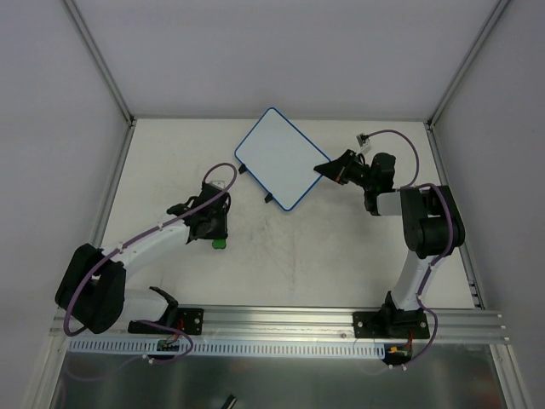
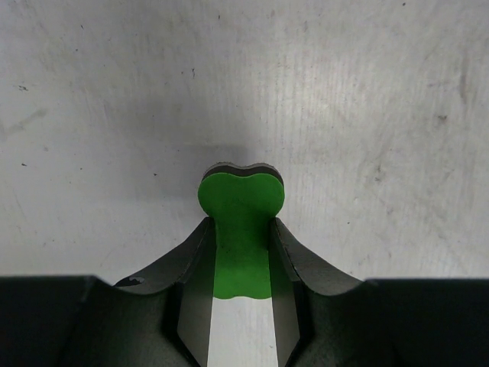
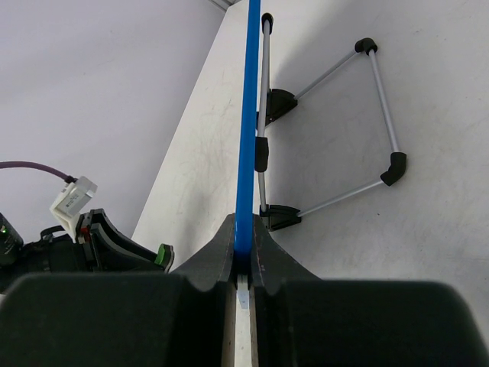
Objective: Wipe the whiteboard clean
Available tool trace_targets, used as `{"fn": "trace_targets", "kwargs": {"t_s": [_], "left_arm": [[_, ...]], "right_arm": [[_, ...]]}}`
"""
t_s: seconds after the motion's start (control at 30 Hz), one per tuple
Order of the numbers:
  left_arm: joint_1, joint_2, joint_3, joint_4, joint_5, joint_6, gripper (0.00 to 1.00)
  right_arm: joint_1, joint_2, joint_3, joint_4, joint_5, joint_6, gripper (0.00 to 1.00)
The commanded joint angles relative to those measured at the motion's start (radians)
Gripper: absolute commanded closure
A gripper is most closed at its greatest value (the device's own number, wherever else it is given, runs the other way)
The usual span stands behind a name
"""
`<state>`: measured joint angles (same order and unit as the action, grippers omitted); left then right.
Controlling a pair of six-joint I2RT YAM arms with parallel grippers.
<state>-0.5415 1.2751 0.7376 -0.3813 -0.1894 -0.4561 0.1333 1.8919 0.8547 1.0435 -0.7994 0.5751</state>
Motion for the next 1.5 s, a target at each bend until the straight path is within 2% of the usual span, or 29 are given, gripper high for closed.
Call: {"fn": "trace_targets", "kwargs": {"t_s": [0.0, 0.23, 0.27, 0.4, 0.5, 0.57, 0.7, 0.77, 0.87, 0.93, 1.03, 1.2, 1.33, 1.4, 1.47], "left_arm": [[0.006, 0.033, 0.002, -0.002, 0.007, 0.0, 0.99], [0.006, 0.107, -0.023, 0.054, 0.005, 0.007, 0.82], [0.006, 0.116, -0.024, 0.061, 0.008, 0.007, 0.74], [0.006, 0.13, -0.024, 0.073, 0.013, 0.004, 0.57], [0.006, 0.13, -0.026, 0.078, 0.008, 0.004, 0.5], [0.006, 0.125, -0.03, 0.079, 0.005, 0.002, 0.45], [0.006, 0.119, -0.035, 0.085, 0.002, 0.002, 0.38], [0.006, 0.109, -0.041, 0.088, -0.002, -0.001, 0.32], [0.006, 0.093, -0.047, 0.088, -0.01, -0.003, 0.25], [0.006, 0.084, -0.05, 0.09, -0.012, -0.003, 0.24], [0.006, 0.076, -0.053, 0.09, -0.012, -0.003, 0.23], [0.006, 0.067, -0.06, 0.091, -0.016, -0.003, 0.22], [0.006, 0.046, -0.066, 0.091, -0.019, -0.003, 0.18], [0.005, 0.04, -0.069, 0.093, -0.018, -0.001, 0.17], [0.006, 0.033, -0.072, 0.093, -0.019, -0.001, 0.17]], "right_arm": [[0.009, -0.027, 0.037, 0.138, -0.038, 0.019, 1.0], [0.011, -0.022, 0.04, 0.139, -0.038, 0.017, 1.0], [0.009, -0.022, 0.04, 0.139, -0.038, 0.019, 1.0], [0.011, -0.022, 0.041, 0.138, -0.04, 0.017, 1.0], [0.009, -0.022, 0.04, 0.138, -0.038, 0.019, 1.0], [0.008, -0.022, 0.041, 0.138, -0.038, 0.019, 0.96], [0.008, -0.022, 0.04, 0.138, -0.038, 0.019, 0.94], [0.008, -0.022, 0.041, 0.138, -0.038, 0.019, 0.86], [0.008, -0.02, 0.04, 0.138, -0.037, 0.017, 0.84], [0.009, -0.02, 0.04, 0.138, -0.037, 0.017, 0.78], [0.008, -0.02, 0.04, 0.138, -0.038, 0.017, 0.75], [0.008, -0.02, 0.04, 0.138, -0.038, 0.014, 0.6], [0.008, -0.02, 0.037, 0.138, -0.032, 0.009, 0.32], [0.009, -0.02, 0.037, 0.138, -0.032, 0.009, 0.27], [0.006, -0.019, 0.037, 0.138, -0.029, 0.009, 0.16]]}}
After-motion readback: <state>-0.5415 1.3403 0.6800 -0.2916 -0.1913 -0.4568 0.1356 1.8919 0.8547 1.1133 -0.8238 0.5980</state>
